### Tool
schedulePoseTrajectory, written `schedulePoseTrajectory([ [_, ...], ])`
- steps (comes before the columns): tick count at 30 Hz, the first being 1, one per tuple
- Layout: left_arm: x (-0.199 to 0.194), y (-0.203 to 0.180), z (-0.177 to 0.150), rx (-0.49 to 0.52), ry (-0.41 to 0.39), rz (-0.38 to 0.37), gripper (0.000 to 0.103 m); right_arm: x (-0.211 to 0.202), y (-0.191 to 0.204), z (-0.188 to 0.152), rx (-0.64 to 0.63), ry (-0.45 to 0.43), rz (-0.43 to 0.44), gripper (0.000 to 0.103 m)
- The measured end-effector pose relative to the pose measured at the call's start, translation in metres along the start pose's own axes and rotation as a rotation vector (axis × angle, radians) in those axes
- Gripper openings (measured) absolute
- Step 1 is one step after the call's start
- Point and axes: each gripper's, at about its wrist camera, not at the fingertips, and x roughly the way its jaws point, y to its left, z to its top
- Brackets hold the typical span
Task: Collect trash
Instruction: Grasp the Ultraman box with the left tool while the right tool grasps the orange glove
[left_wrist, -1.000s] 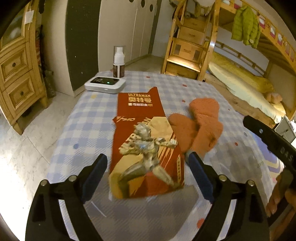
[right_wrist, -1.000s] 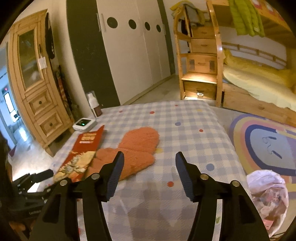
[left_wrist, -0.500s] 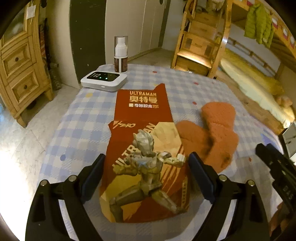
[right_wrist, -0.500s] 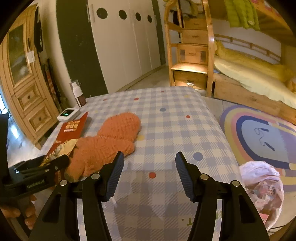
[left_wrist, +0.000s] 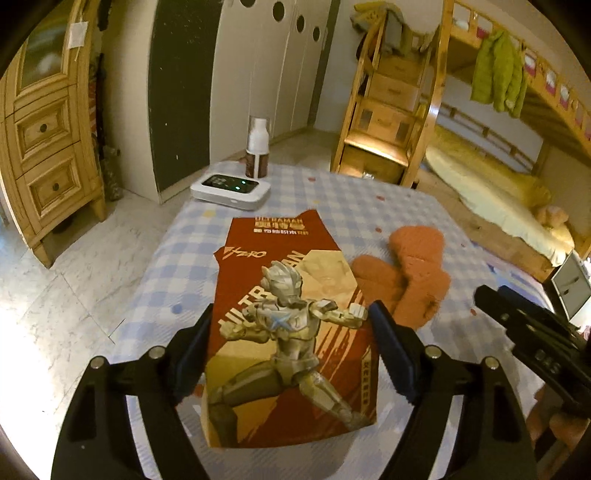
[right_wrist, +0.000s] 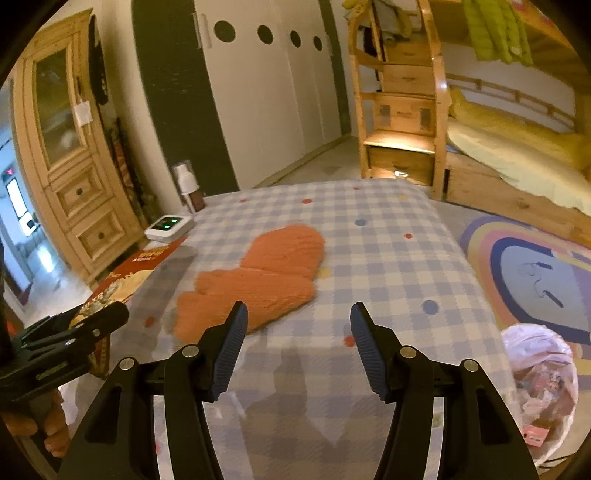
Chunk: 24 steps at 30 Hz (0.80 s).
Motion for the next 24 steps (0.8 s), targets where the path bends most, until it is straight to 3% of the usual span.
schedulePoseTrajectory([
  [9, 0.004, 0.002, -0.01, 0.053, 0.054, -0.016, 0.078, 0.02, 0.038, 0.008, -0.038, 0.032, 0.015, 0.059],
  [11, 0.007, 0.001, -0.011, 0.068, 0.064, -0.011, 0.079, 0.025, 0.042, 0.01, -0.036, 0.048, 0.02, 0.069],
  [15, 0.008, 0.002, -0.012, 0.07, 0.073, -0.014, 0.079, 0.043, 0.046, 0.009, -0.03, 0.128, -0.027, 0.07],
  [16, 0.008, 0.002, -0.013, 0.069, 0.076, -0.016, 0.079, 0.045, 0.046, 0.008, -0.026, 0.139, -0.032, 0.065],
  [20, 0.008, 0.002, -0.014, 0.066, 0.077, -0.026, 0.079, 0.041, 0.041, 0.003, -0.047, 0.146, -0.031, 0.016],
  [21, 0.008, 0.001, -0.014, 0.065, 0.077, -0.031, 0.079, 0.036, 0.041, 0.001, -0.076, 0.13, -0.057, 0.011],
  [24, 0.008, -0.006, -0.015, 0.083, 0.077, -0.058, 0.079, 0.02, 0.028, -0.005, -0.072, 0.101, -0.062, 0.01],
])
